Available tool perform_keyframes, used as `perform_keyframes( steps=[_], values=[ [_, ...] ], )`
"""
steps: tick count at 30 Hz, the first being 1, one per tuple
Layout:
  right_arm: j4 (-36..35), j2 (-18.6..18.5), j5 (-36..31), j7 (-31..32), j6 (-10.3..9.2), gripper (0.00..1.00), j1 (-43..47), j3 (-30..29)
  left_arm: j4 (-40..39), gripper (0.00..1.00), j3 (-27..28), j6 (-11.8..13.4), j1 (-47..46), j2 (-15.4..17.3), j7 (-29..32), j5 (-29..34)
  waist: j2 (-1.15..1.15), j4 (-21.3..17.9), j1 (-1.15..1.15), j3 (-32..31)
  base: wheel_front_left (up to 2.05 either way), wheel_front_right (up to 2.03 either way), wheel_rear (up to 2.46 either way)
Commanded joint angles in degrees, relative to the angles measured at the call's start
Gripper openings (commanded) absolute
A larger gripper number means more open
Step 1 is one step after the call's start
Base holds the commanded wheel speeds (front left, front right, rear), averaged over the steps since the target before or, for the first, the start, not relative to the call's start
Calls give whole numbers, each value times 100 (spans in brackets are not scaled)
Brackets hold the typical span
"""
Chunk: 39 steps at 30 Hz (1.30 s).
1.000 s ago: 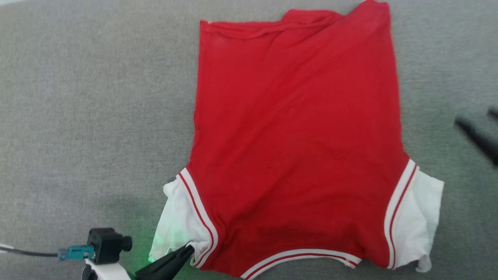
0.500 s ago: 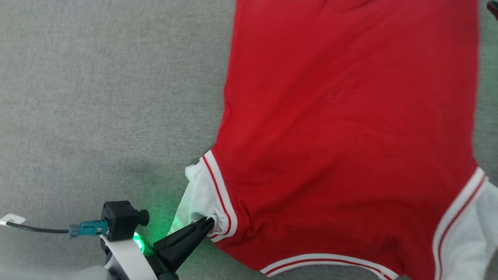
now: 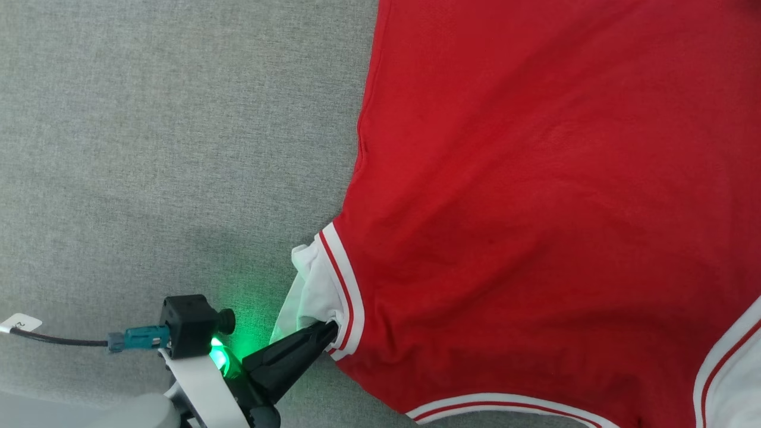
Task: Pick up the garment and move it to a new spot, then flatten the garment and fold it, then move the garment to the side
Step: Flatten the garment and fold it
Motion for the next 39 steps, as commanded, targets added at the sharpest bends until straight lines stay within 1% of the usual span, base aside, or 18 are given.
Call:
perform_keyframes(
  steps=[1, 6, 9, 11, 13, 15, 19, 23, 24, 26, 29, 31, 35, 39],
  values=[
    [240, 96, 53, 78, -1, 0, 269, 119, 21, 0, 31, 14, -121, -41, -25, 29, 0, -15, 0, 0, 0, 0, 0],
    [314, -6, 160, -253, -2, 0, 177, 104, 96, 0, 178, 14, -54, -127, -26, -13, 0, -102, 0, -180, 0, 0, 0],
    [141, -135, 328, -414, -2, 0, 208, 215, 173, 0, 234, 14, 52, -132, -26, -19, 0, -168, 0, -393, 0, 0, 0],
    [57, -168, 431, -429, -2, 0, 249, 236, 184, 0, 271, 14, 95, -141, -26, -48, 0, -199, 0, -477, 0, 0, 0],
    [-174, -319, 631, -361, -2, 0, 459, 345, 232, 0, 322, 14, 193, -119, -26, -60, 0, -265, 0, -660, 0, 0, 0],
    [-505, -567, 838, -211, -2, 0, 812, 534, 242, 0, 408, 14, 291, -137, -26, -106, 0, -330, 0, -828, 0, 0, 0],
    [-1492, -1151, 1477, 274, -2, 0, 1774, 836, 293, 0, 580, 14, 537, -141, -26, -161, 0, -481, 0, -1123, 0, 0, 0],
    [-2444, -1701, 1964, 545, -2, 0, 3006, 749, 386, 0, 725, 14, 732, -161, -26, -143, 0, -605, 0, -1376, 0, 0, 0],
    [-2707, -1808, 2027, 589, -1, 0, 3343, 699, 402, 0, 750, 14, 769, -162, -26, -152, 0, -629, 0, -1430, 0, 0, 0],
    [-3156, -1905, 2204, 686, -1, 0, 4032, 558, 433, 0, 806, 14, 865, -162, -27, -163, 0, -679, 0, -1536, 0, 0, 0],
    [-3822, -1954, 2309, 824, -2, 0, 5102, 265, 455, 0, 883, 14, 963, -180, -26, -180, 0, -730, 0, -1661, 0, 0, 0],
    [-4242, -1848, 2307, 916, -1, 0, 5797, 89, 469, 0, 921, 14, 1037, -189, -26, -186, 0, -759, 0, -1727, 0, 0, 0],
    [-5012, -1483, 2042, 1114, -1, 0, 7110, -175, 492, 0, 988, 14, 1126, -226, -27, -180, 0, -755, 0, -1820, 0, 0, 0],
    [-5649, -982, 1715, 1269, -1, 0, 7963, -357, 491, 0, 1095, 14, 1237, -262, -26, -187, 0, -765, 0, -1856, 0, 0, 0]
  ],
)
